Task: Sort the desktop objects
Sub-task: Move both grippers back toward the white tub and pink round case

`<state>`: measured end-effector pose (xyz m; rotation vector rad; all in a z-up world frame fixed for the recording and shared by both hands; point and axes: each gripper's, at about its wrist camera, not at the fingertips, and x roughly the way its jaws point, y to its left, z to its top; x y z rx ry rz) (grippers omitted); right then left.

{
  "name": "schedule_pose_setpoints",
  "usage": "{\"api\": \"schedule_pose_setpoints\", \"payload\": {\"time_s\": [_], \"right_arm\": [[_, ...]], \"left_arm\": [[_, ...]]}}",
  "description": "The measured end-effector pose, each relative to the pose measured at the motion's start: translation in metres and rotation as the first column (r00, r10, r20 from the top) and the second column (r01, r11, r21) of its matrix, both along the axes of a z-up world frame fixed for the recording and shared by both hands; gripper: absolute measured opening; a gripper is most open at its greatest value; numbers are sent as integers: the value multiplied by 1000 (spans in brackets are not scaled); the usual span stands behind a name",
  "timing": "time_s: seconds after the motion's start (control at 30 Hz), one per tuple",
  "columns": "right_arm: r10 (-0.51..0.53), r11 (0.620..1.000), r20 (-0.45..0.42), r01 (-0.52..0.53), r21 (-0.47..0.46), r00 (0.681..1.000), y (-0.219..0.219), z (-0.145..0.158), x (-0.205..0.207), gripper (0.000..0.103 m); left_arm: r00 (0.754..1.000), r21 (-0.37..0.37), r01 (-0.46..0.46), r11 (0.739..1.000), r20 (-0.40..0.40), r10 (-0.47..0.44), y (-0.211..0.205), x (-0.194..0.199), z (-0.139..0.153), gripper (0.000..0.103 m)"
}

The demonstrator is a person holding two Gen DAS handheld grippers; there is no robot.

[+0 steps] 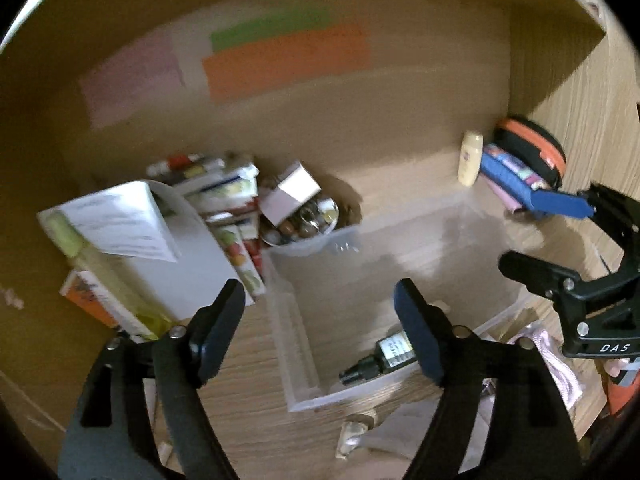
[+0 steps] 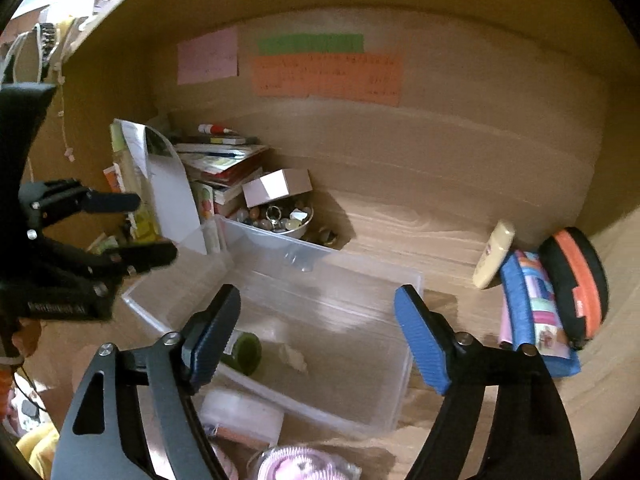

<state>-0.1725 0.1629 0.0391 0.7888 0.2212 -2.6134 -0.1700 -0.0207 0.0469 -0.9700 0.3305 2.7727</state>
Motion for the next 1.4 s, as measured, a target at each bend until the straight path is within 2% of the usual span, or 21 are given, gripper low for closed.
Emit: {"api": "schedule_pose_setpoints", "payload": {"time_s": [0.07, 0.27, 0.43, 0.6, 0.7, 1.0, 1.23, 1.4], "right_arm": [[-6, 1000, -12, 6, 5, 1000, 2, 4, 13, 78], [-7, 1000, -33, 7, 2, 999, 5, 9, 48, 81], [2, 1000, -37, -2, 4, 999, 2, 4, 72, 82], [0, 1000, 15, 0, 4, 1000, -1, -14, 86, 83], [8, 1000, 55, -8, 2, 998, -1, -26, 93, 83], [42, 997, 110, -49, 65, 993, -17, -58, 117, 83], [69, 992, 166, -85, 94, 984, -32, -85, 111, 82], [84, 988, 196, -107, 111, 977, -39, -99, 101, 81]], "left_arm": [[999, 17, -11, 1000, -40, 12, -6, 14, 8, 91], [988, 36, -48, 998, -144, 53, -20, 56, 22, 96], [985, 51, -61, 997, -160, 69, -33, 83, 17, 98], [989, 58, -79, 995, -121, 86, -41, 104, -4, 98], [994, 71, -81, 994, -70, 86, -44, 110, -23, 98], [998, 90, -58, 994, 42, 54, -41, 134, -70, 98], [988, 140, -62, 988, 152, 40, -40, 126, -97, 98], [989, 177, -56, 983, 148, 30, -38, 118, -102, 98]]}}
